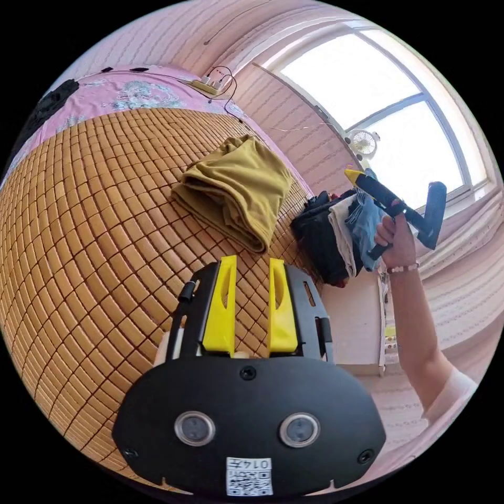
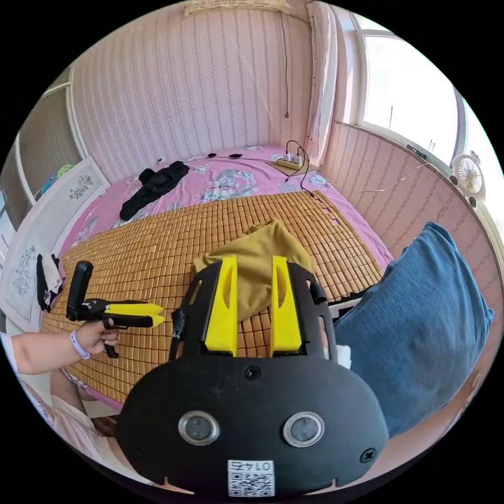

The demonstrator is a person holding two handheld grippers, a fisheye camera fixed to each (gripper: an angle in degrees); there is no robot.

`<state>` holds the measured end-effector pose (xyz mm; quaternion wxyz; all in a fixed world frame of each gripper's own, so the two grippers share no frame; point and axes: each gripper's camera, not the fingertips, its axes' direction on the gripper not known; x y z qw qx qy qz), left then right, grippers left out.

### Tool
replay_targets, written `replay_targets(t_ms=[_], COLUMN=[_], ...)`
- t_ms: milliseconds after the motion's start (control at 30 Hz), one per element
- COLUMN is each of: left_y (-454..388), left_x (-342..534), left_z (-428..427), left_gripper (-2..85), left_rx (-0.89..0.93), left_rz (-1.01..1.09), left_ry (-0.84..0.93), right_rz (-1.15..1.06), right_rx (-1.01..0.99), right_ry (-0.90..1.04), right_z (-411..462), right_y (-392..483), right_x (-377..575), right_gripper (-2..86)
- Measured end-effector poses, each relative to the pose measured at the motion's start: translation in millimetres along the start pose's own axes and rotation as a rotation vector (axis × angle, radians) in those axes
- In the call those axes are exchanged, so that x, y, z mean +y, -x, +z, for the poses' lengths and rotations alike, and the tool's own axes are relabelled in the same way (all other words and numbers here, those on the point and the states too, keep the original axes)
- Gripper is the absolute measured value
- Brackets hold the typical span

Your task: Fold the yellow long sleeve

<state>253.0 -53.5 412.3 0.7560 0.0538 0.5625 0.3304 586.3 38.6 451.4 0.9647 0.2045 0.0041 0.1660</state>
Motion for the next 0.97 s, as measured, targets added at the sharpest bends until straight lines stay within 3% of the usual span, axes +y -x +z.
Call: replay_targets(t_ms=[167,233,300,600,767,900,967], left_y=[20,25,34,86,104,134,170], left_x=[96,146,202,474,582,636,677], left_z=[-72,-111,-155,-388,-480,-515,-532], left_gripper=[7.9,7.8,7.8,7.7,7.7,7.8,7.7], left_rx=[-0.075,-0.149,-0.212,-0.524,-0.639,-0.666,-0.559], left_rz=[0.064,0.076,0.036,-0.513,-0.672,-0.773,-0.914], left_ry=[0.055,0.035,-0.003,-0.348,-0.547,-0.627,-0.72], right_rz=[-0.061,-0.137,-0.236,-0.537,-0.833,-0.998,-1.048], right_rx=[-0.093,-0.294,-0.344,-0.738,-0.757,-0.784,-0.775], right_ry=[0.237,0.198,0.201,0.437,0.443,0.38,0.335], right_z=[78,83,81,77,67,64,67], right_y=[71,130,188,414,533,633,675], right_x=[48,83,114,214,197,158,140], right_gripper=[11.0,10.2,10.6,12.0,11.7,11.8,12.6])
